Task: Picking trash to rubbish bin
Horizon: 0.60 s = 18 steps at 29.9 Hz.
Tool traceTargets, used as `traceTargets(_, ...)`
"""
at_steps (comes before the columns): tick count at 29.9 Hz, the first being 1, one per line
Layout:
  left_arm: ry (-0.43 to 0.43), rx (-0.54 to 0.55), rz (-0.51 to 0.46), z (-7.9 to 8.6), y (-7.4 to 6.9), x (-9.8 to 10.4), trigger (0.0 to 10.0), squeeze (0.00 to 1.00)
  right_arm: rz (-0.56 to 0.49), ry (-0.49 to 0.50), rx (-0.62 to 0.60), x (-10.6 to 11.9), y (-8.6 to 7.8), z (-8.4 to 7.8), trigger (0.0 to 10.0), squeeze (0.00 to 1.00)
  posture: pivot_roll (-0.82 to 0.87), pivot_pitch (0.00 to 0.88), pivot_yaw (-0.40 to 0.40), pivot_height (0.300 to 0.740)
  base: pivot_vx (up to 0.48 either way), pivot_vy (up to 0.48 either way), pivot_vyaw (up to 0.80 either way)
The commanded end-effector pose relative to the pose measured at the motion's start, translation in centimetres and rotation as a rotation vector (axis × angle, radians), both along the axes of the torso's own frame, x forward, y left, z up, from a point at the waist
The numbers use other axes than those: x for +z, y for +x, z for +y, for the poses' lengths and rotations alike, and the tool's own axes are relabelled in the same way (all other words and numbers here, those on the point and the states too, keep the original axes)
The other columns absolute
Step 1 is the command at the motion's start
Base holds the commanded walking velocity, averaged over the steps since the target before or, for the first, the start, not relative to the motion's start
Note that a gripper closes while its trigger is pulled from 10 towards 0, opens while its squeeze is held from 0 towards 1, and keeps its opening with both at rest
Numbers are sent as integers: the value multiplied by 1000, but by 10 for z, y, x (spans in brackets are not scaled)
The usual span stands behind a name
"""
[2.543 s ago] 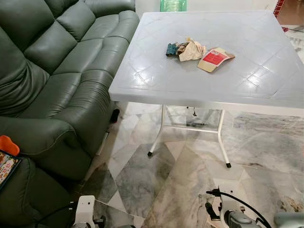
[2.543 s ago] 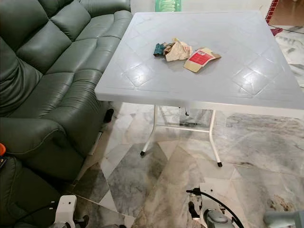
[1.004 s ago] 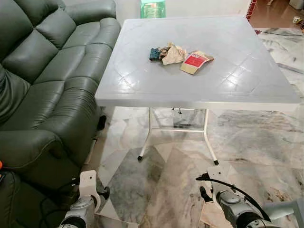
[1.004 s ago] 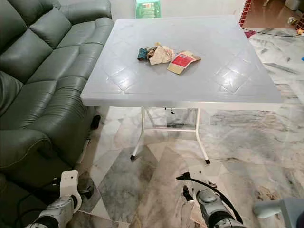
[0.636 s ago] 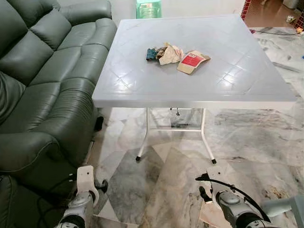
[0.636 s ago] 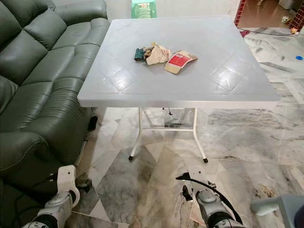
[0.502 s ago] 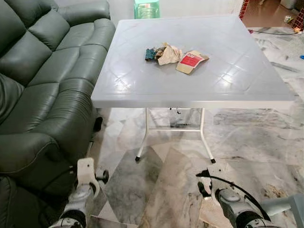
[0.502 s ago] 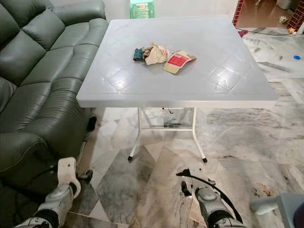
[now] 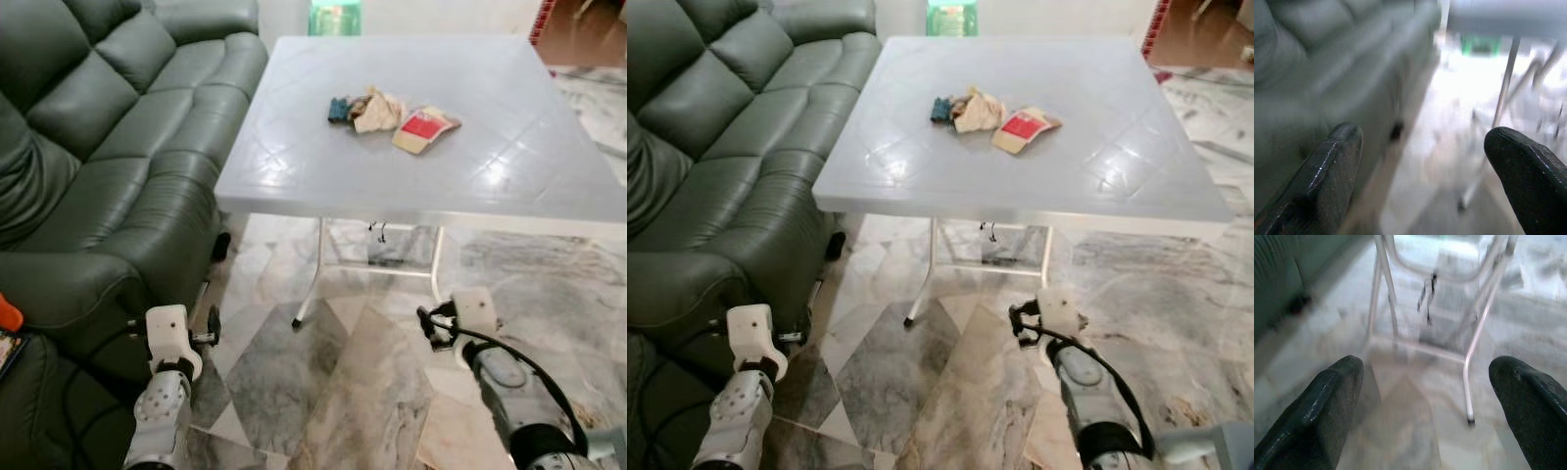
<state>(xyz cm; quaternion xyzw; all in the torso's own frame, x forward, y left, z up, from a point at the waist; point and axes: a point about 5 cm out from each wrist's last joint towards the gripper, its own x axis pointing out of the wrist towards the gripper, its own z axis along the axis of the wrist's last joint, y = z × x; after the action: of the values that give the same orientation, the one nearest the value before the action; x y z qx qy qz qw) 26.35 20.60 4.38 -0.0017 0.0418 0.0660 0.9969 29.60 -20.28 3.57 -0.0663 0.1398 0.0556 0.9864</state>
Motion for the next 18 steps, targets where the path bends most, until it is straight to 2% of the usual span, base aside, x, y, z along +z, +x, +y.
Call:
traceTargets(1, 51, -23, -74, -4, 4, 23, 10000, 0, -67, 30, 10, 20, 6, 6, 10000, 0, 2, 81, 23, 740, 0, 0, 0)
traceTargets(2, 88, -37, -121, -5, 4, 36, 10000, 0, -114, 37, 18, 33, 9, 10, 10000, 0, 2, 81, 23, 740, 0, 0, 0)
traceTargets(4, 93, -58, -169, -8, 7, 53, 10000, 0, -177, 37, 23, 50, 13, 16, 10000, 0, 3, 82, 24, 740, 0, 0, 0)
traceTargets(5, 98, -74, -221, -11, 9, 70, 10000, 0, -234, 13, 3, 65, 17, 18, 10000, 0, 4, 80, 28, 740, 0, 0, 0)
traceTargets(6, 104, -80, -238, -12, 10, 76, 10000, 0, -250, 8, -8, 69, 18, 19, 10000, 0, 4, 80, 28, 740, 0, 0, 0)
traceTargets(8, 135, -87, -329, -17, 14, 106, 10000, 0, -352, 130, -72, 96, 21, 25, 10000, 0, 4, 75, 34, 740, 0, 0, 0)
traceTargets(11, 145, -94, -395, -28, 18, 127, 10000, 0, -418, 107, -117, 120, 24, 28, 10000, 0, 3, 74, 35, 740, 0, 0, 0)
traceTargets(14, 131, -79, -405, -35, 17, 134, 10000, 0, -458, 90, -145, 133, 21, 27, 10000, 0, -6, 66, 39, 740, 0, 0, 0)
traceTargets(16, 129, -75, -405, -37, 16, 135, 10000, 0, -414, 123, -137, 134, 19, 28, 10000, 0, -10, 65, 39, 740, 0, 0, 0)
traceTargets(18, 121, -55, -396, -37, 15, 134, 10000, 0, -451, 41, -95, 138, 16, 28, 10000, 0, -10, 65, 39, 740, 0, 0, 0)
